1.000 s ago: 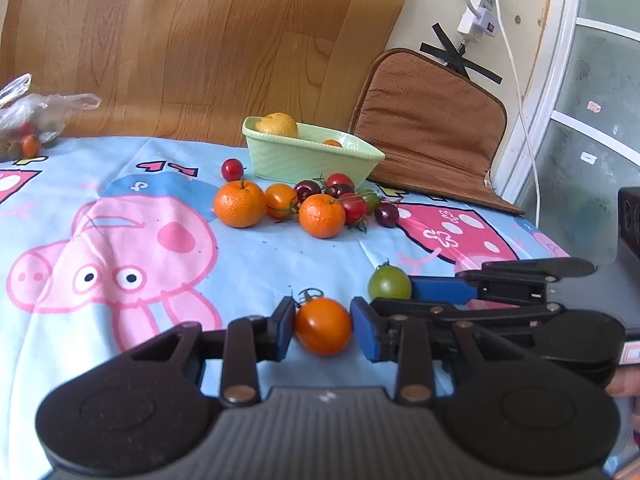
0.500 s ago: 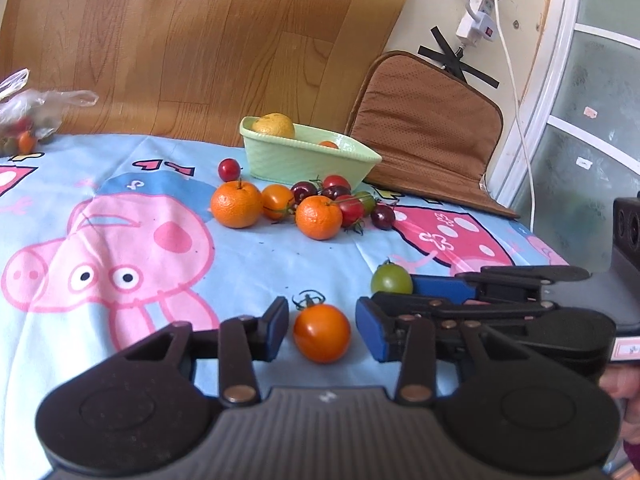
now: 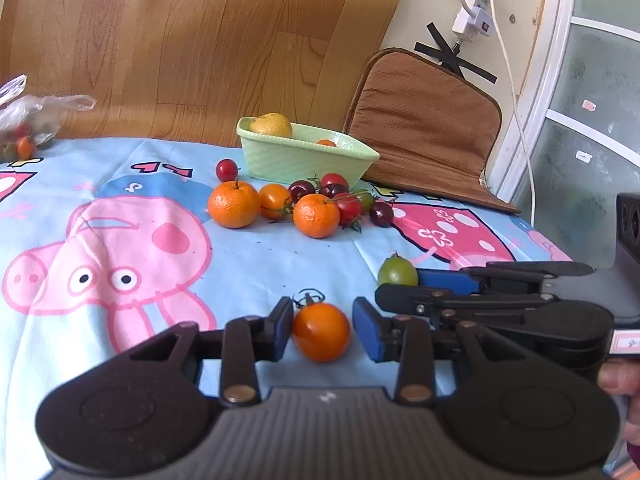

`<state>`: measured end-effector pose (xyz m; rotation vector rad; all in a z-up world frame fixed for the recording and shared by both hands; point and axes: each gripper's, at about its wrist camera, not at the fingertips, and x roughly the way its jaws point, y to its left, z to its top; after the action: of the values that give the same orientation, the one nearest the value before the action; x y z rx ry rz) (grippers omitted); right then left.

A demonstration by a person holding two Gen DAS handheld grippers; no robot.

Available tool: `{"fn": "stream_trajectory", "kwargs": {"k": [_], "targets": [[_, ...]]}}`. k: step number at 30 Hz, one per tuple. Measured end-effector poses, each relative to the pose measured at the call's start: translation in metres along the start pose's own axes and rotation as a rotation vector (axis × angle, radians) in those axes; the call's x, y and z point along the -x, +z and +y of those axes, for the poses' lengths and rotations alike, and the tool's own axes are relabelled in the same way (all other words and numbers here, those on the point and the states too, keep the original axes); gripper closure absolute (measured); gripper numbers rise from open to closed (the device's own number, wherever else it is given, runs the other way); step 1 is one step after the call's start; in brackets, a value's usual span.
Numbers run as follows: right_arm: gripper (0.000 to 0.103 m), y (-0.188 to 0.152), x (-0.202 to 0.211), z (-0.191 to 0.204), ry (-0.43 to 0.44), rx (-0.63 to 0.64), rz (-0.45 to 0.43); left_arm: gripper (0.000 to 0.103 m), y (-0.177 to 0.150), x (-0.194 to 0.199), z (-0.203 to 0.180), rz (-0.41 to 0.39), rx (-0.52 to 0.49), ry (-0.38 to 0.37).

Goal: Organize fruits

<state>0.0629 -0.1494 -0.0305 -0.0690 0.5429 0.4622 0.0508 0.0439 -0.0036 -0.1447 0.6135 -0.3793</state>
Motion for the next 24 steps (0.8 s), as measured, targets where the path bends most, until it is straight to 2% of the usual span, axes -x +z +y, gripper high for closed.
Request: {"fn": "stream_trajectory", "kwargs": {"k": [17,20,21,24], "targets": [[0.071,0.0002,-0.0007,0.0017,-0.020,0.010,0.001,0.064,0.0001,0.0007,0.0002,-0.001,0.005,0.001],[0.071,0.0003,-0.0009,0.0035,-0.030,0.026,-0.001,0.067,-0.0004,0.0008,-0.0004,-0.001,0.001,-0.002],[0.072,0.0003,-0.0009,0.0039,-0.033,0.030,-0.002,0.073,-0.0005,0.0011,-0.0003,-0.001,0.001,-0.005],[0.072,0.0004,0.0011,0.0038,-0.051,0.022,-0.013,0.073,-0.0005,0.0021,0.0007,-0.008,0.008,-0.004]]}}
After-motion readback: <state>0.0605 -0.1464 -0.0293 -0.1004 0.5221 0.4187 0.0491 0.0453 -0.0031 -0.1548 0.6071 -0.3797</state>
